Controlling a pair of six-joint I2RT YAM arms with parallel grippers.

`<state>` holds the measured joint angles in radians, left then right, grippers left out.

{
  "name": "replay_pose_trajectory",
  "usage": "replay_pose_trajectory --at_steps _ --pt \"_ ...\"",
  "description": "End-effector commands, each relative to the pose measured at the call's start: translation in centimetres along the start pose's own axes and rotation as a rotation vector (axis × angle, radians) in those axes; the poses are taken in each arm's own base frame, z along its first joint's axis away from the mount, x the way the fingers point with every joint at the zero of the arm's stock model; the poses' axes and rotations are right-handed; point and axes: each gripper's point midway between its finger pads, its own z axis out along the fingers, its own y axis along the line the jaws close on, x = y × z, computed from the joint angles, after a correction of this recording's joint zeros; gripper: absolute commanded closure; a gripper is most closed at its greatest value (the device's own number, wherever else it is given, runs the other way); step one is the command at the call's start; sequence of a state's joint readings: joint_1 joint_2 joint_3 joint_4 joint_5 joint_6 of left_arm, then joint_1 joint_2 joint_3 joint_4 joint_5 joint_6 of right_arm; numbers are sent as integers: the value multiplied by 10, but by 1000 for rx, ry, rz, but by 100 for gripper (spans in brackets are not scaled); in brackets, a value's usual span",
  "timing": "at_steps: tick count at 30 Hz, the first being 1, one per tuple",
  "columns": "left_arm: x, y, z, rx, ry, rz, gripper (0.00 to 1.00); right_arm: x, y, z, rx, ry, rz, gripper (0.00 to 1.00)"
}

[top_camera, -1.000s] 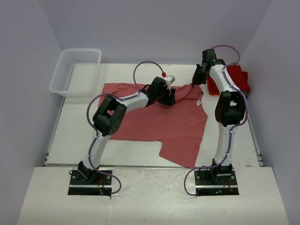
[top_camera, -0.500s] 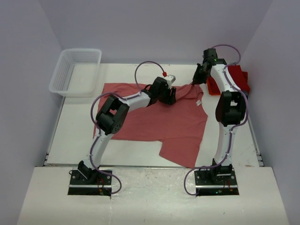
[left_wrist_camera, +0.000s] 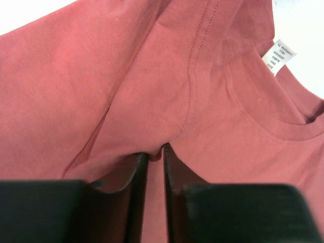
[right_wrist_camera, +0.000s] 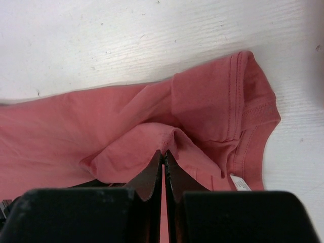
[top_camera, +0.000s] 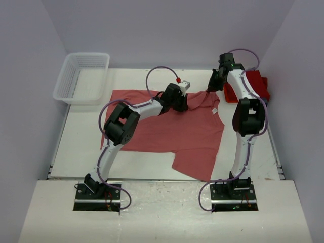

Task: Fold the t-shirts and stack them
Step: Fold the flattened tshirt in 1/3 of the way

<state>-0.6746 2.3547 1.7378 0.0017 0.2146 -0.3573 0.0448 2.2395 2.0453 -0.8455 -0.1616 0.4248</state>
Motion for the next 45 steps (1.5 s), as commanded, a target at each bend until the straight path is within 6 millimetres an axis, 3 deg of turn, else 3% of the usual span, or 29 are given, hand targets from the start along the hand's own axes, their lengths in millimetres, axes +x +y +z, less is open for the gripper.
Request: replay_pose_trajectory --at_steps 1,4,10,17,20,23,25,26,34,45 --pt "-31 -17 -3 53 -80 21 84 -12 8 -6 -36 -26 -22 100" --pt "-36 -15 -6 44 -96 22 100 -12 9 -7 -41 -25 -25 100" --pt "-39 -14 -9 35 -116 31 100 -11 11 -7 -47 -19 -34 100" --pt "-47 -23 -35 41 -130 33 100 -5 8 -12 -44 -25 -26 100" --pt "-44 -25 -49 29 -109 21 100 4 5 -18 -39 -21 -23 100" --pt "-33 -25 -62 25 -74 11 100 26 -3 -19 -15 5 -17 100" --pt "-35 -29 -72 31 -73 8 100 32 3 -29 -27 -16 -26 100" --pt "-26 -28 -75 25 -44 2 100 45 -2 -25 -13 8 -21 100" --pt "-1 -31 -87 44 70 -9 96 88 2 -43 16 7 -63 100" --pt "54 -26 -75 88 231 -38 83 115 -1 -68 40 -15 -76 100"
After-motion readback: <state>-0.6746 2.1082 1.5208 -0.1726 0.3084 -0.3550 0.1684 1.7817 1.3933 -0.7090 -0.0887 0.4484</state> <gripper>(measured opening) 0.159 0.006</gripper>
